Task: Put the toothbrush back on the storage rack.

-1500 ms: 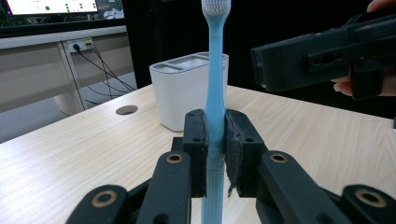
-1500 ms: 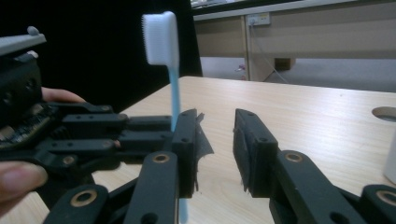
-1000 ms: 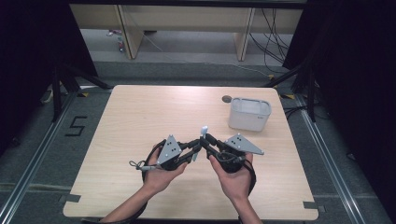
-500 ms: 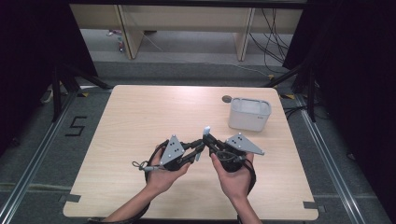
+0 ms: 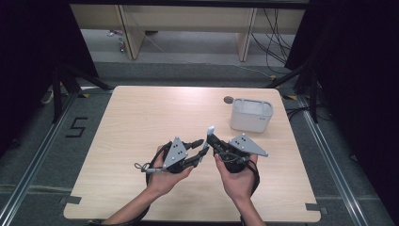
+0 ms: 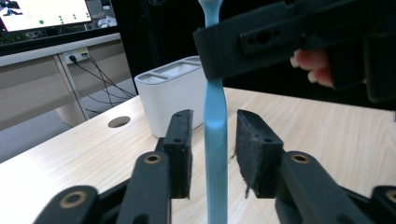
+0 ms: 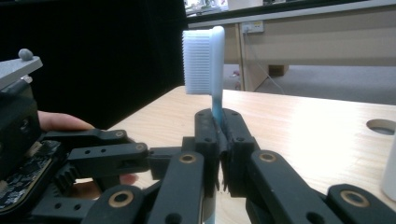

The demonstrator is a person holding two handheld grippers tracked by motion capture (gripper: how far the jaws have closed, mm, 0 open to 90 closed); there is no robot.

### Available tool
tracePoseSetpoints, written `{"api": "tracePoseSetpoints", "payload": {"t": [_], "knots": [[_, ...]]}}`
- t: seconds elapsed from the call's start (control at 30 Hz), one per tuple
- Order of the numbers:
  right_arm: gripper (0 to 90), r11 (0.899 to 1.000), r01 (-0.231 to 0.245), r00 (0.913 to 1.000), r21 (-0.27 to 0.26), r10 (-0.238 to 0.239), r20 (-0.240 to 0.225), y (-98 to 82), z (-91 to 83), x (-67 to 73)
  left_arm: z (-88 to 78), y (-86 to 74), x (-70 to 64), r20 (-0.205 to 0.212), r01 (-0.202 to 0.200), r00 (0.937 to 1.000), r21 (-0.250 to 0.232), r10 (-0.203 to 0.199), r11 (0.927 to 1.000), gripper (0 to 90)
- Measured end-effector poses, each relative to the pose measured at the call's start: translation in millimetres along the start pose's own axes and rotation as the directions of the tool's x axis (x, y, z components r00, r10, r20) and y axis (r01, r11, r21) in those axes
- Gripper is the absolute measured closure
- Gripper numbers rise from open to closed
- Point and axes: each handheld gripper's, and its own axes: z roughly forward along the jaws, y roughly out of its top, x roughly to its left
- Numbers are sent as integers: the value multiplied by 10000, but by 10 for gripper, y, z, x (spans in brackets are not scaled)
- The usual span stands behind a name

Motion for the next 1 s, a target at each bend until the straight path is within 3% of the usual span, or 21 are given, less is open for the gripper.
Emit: {"api": "tracePoseSetpoints", "payload": {"t": [0.1, 0.13, 0.17, 0.27, 0.37, 0.43, 0.57, 0.63, 0.73, 0.77, 0.8, 0.9, 0.97, 1.0], "knots": [[867, 9996, 267, 9995, -26, -266, 180, 3, -6, -30, -43, -33, 16, -25, -178, 9998, 251, 179, 9995, 590], [867, 10000, -83, 9999, 18, 83, 151, -2, -12, -10, -61, -48, 26, -22, -210, 9998, 347, 211, 9992, 575], [867, 9999, 116, 9998, 37, -117, 148, 2, -11, -28, -81, -63, 41, -36, -271, 9996, 424, 273, 9987, 558], [867, 9999, 114, 9995, 18, -114, 304, 1, -22, -37, -154, -104, 97, -200, -181, 9996, 590, 193, 9981, 518], [867, 9987, 518, 9976, -3, -517, 457, -5, -22, -82, -232, -137, 172, -423, 36, 9991, 686, -7, 9976, 493], [867, 9997, 263, 9989, 28, -264, 397, -7, -32, -84, -257, -147, 197, -502, 39, 9987, 713, -3, 9974, 477], [867, 9987, 515, 9972, -47, -511, 553, 2, -50, -121, -382, -209, 298, -883, 210, 9960, 698, -148, 9973, 450], [867, 9994, 355, 9980, -29, -353, 528, 1, -60, -123, -437, -239, 337, -1055, 312, 9941, 660, -241, 9973, 437], [867, 9994, 345, 9973, -42, -342, 645, 2, -78, -138, -530, -289, 397, -1296, 462, 9908, 516, -392, 9976, 425], [867, 9984, 567, 9962, -34, -564, 666, 7, -86, -160, -572, -309, 420, -1394, 566, 9890, 453, -498, 9974, 423], [866, 9992, 390, 9971, 30, -392, 650, 7, -94, -160, -602, -320, 436, -1473, 583, 9878, 485, -506, 9971, 421], [867, 9990, 437, 9966, -43, -433, 696, 11, -105, -175, -670, -357, 473, -1641, 715, 9843, 353, -648, 9968, 418], [866, 9989, 465, 9958, -17, -462, 786, 16, -123, -193, -778, -432, 536, -1938, 862, 9778, 274, -793, 9959, 417], [866, 9975, 703, 9933, -118, -689, 929, 19, -129, -218, -814, -456, 555, -2026, 883, 9760, 306, -803, 9956, 417]]}}
